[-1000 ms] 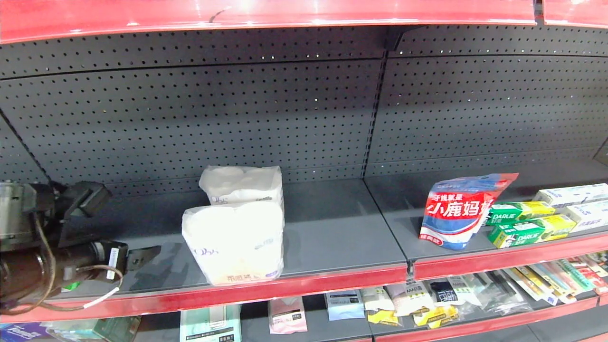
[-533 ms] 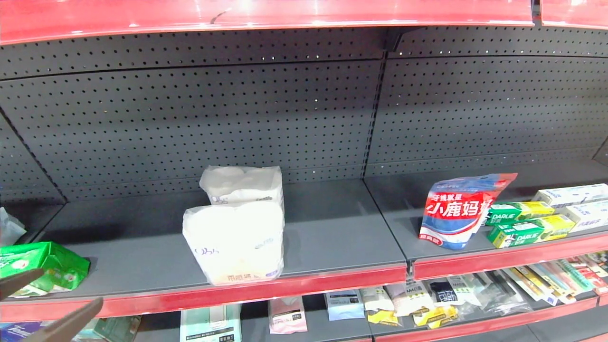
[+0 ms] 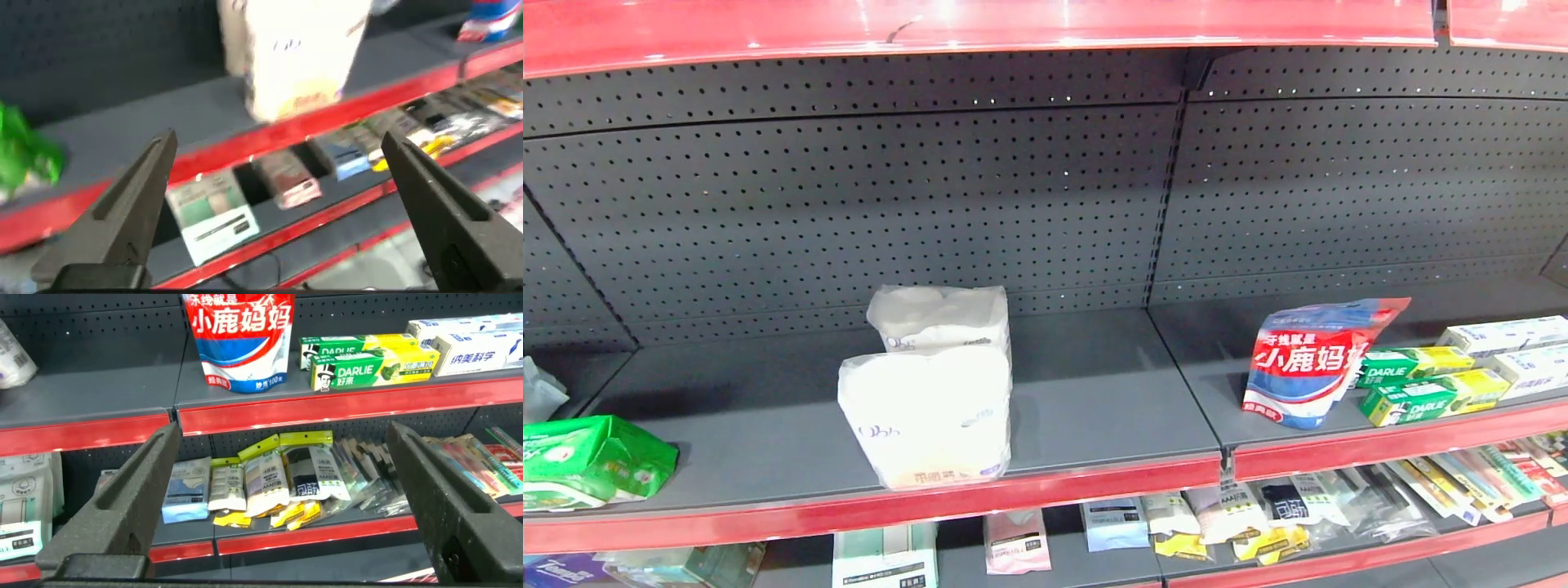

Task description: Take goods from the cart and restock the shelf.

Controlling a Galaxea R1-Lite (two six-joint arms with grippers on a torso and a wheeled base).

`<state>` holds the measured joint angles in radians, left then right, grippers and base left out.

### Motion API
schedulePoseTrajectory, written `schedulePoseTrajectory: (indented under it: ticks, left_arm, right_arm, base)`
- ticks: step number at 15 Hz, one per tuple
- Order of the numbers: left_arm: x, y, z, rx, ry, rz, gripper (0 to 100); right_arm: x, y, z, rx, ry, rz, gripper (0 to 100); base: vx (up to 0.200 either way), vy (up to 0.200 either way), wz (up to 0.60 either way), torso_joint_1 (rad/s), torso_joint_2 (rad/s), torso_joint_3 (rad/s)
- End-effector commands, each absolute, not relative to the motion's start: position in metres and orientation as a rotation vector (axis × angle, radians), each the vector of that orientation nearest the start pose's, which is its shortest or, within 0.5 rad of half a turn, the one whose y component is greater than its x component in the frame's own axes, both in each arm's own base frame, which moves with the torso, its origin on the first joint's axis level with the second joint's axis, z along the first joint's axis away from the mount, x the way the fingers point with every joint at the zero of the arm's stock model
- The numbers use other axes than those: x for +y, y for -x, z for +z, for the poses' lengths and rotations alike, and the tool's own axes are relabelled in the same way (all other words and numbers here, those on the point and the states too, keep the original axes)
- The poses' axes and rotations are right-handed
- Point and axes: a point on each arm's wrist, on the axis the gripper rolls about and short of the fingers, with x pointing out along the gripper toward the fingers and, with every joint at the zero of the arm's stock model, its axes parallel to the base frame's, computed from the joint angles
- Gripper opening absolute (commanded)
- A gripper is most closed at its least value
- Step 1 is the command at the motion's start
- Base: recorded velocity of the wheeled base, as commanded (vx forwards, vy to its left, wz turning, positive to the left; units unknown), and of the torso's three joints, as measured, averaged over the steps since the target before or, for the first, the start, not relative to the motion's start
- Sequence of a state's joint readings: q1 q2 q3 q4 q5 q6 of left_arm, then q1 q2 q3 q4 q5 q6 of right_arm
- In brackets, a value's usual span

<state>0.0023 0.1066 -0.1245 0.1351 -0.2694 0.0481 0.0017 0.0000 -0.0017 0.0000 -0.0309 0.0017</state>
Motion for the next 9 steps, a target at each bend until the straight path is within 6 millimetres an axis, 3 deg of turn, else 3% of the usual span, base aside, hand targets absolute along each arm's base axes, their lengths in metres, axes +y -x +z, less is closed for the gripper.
schedulePoseTrajectory:
  ticks: [1, 3, 6, 9]
  left_arm:
    - [-0.005, 0.0306, 0.085, 0.045, -0.043, -0.219, 100]
    - [-0.0044, 0.0305, 0.085, 0.045, -0.05, -0.193, 100]
    - [0.0017, 0.0233, 0.0807, -0.044, 0.018, 0.076, 100]
    - [0.0004, 0.0229, 0.0753, 0.004, 0.054, 0.022, 100]
  right_arm:
    - [-0.0008, 0.0228, 0.0761, -0.002, -0.002, -0.028, 100]
    - [-0.0008, 0.0228, 0.0759, 0.0, -0.002, -0.031, 100]
    - [-0.0008, 0.0228, 0.0759, 0.0, -0.002, -0.028, 100]
    - [-0.0008, 0.0228, 0.0759, 0.0, -0.002, -0.028, 100]
  base:
    - [0.0, 0.0, 0.0, 0.0, 0.0, 0.0]
    - [0.0, 0.0, 0.0, 0.0, 0.0, 0.0]
    - [0.0, 0.0, 0.0, 0.0, 0.0, 0.0]
    - [0.0, 0.0, 0.0, 0.0, 0.0, 0.0]
